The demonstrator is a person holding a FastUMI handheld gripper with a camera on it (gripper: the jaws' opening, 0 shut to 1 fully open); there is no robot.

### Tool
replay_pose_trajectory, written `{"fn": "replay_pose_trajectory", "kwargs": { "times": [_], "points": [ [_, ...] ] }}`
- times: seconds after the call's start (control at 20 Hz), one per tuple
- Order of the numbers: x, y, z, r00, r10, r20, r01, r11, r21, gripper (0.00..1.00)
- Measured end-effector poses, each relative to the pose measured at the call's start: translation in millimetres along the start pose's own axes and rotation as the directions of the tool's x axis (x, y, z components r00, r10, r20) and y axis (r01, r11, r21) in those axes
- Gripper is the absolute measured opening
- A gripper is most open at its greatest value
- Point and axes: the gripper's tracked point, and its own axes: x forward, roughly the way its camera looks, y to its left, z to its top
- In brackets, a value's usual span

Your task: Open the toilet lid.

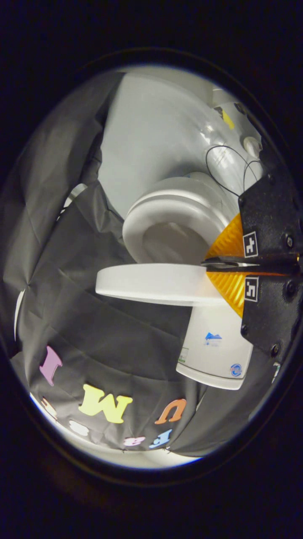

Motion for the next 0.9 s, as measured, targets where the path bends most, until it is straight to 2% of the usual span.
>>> {"fn": "replay_pose_trajectory", "kwargs": {
  "times": [0.3, 0.9],
  "points": [
    [-6.1, 22.7, 0.6, 1.000, 0.003, 0.022, -0.002, 0.999, -0.048, 0.04],
    [-11.8, 61.5, -4.5, 0.997, -0.034, 0.065, 0.045, 0.985, -0.166, 0.04]
  ]
}}
